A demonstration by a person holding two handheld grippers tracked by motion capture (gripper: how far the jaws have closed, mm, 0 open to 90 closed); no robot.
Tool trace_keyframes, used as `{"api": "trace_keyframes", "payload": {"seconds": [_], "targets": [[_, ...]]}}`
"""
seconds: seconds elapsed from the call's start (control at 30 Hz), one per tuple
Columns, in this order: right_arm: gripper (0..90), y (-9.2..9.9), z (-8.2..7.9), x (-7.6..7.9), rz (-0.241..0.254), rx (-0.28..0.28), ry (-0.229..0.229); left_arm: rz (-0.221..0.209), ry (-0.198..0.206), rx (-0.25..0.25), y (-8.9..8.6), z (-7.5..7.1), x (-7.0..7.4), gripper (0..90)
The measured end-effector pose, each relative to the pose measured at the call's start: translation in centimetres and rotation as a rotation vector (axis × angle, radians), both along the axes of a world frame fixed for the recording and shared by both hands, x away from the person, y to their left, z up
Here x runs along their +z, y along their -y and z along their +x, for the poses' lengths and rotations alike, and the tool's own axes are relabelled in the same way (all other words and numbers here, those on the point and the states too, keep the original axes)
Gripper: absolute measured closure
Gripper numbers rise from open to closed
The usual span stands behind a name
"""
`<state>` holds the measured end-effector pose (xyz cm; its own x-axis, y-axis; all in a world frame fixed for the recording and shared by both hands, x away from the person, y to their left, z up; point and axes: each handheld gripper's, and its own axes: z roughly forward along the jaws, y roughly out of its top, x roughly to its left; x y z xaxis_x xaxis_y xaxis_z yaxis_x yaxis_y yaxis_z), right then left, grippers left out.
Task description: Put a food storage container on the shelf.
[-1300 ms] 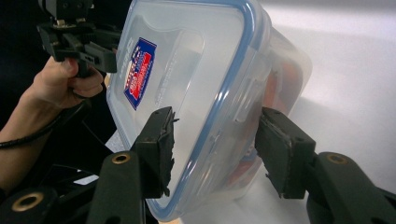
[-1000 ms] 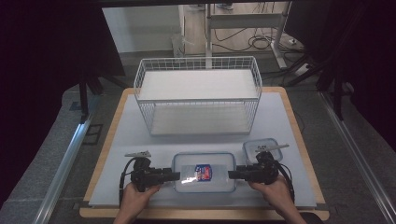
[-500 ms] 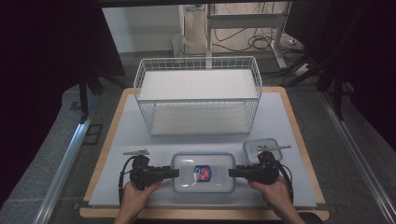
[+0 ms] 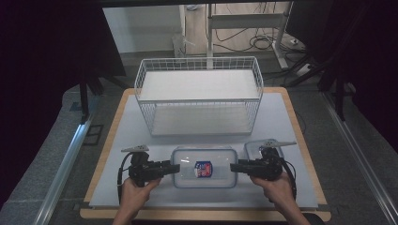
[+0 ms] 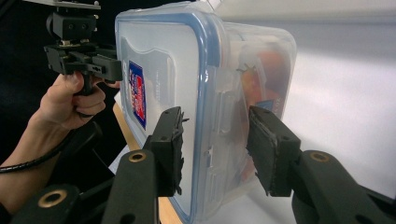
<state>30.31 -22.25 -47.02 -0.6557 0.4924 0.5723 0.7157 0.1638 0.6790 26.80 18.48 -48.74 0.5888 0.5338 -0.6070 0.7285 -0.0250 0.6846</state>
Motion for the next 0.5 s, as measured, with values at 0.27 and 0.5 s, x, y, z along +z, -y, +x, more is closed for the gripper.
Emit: {"api": "trace_keyframes", "payload": {"seconds": [0.27, 0.5], "targets": [[56.4, -0.1, 0.8, 2.1, 0.025, 0.003, 0.049, 0.029, 0.078, 0.002, -0.1, 0.9, 3.6, 51.8], [56.4, -0.2, 1.9, 5.1, 0.043, -0.002, 0.103, 0.032, 0.127, 0.006, -0.2, 2.0, 6.6, 51.8]]}}
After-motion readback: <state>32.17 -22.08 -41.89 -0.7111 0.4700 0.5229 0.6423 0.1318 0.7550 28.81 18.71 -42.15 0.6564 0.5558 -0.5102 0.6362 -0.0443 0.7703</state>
